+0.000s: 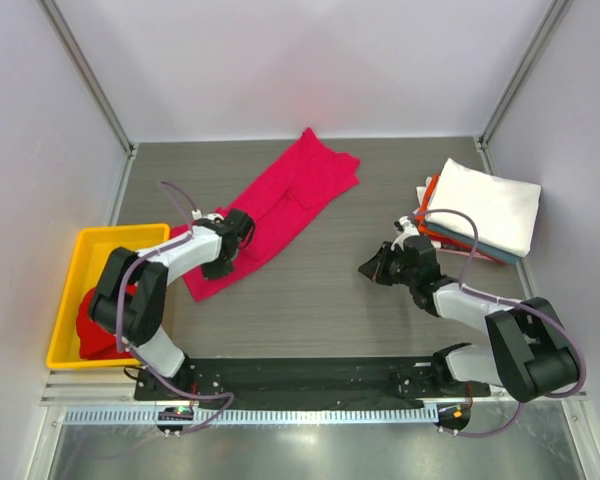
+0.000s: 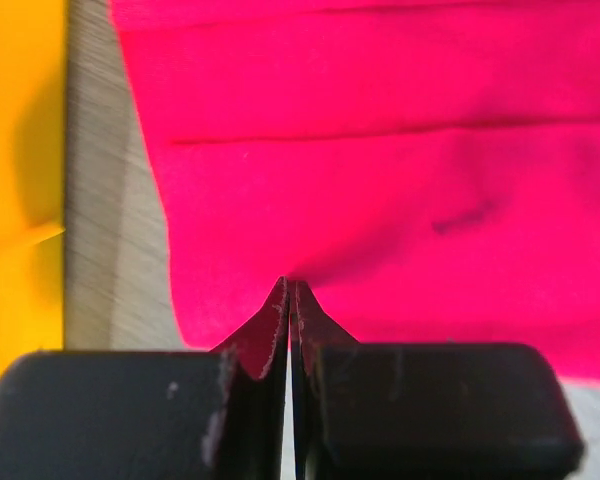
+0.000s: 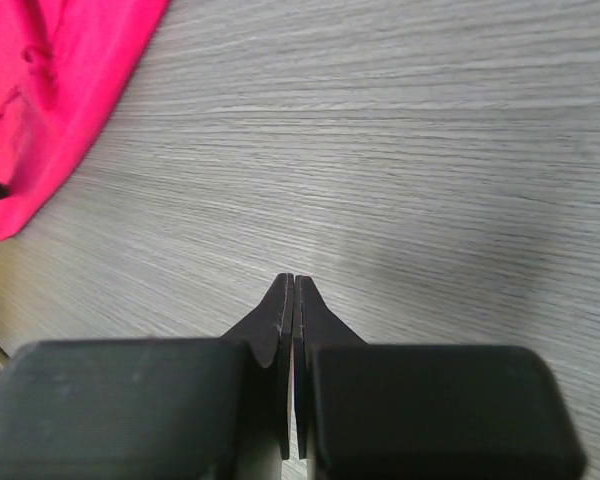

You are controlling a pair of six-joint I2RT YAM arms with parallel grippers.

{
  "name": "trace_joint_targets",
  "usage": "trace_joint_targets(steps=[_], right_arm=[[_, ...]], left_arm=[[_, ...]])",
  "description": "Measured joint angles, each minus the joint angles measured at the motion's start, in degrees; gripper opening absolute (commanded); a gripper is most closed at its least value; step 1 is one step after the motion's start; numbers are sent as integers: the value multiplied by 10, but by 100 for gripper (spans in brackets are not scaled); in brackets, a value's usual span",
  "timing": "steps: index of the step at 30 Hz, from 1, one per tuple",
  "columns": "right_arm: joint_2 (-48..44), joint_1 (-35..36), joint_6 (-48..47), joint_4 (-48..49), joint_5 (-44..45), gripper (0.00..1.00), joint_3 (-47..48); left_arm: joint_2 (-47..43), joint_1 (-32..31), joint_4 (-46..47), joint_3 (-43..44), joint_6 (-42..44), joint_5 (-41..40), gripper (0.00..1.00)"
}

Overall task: Fold and stack the t-shirts
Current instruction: Fold the tshirt

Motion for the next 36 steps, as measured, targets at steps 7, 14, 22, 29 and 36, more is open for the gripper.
trace_joint_targets(steps=[7,14,22,29,36], right_arm=[[-55,0,4,57,-2,1,-40],[-72,1,10,81,-1,1,-46],[-79,1,13,86,3,1,-53],[-117,1,13,85,26,1,-60],[-169,1,12,51,85,1,-67]], left_arm=[[68,35,0,30,14,31,0],[42,8,18,-2,-3,32,0],[17,-163,6,-26,-70,40,0],[42,-345,-14,17,-172,75,0],[148,-468,-9,160,-241,111,0]])
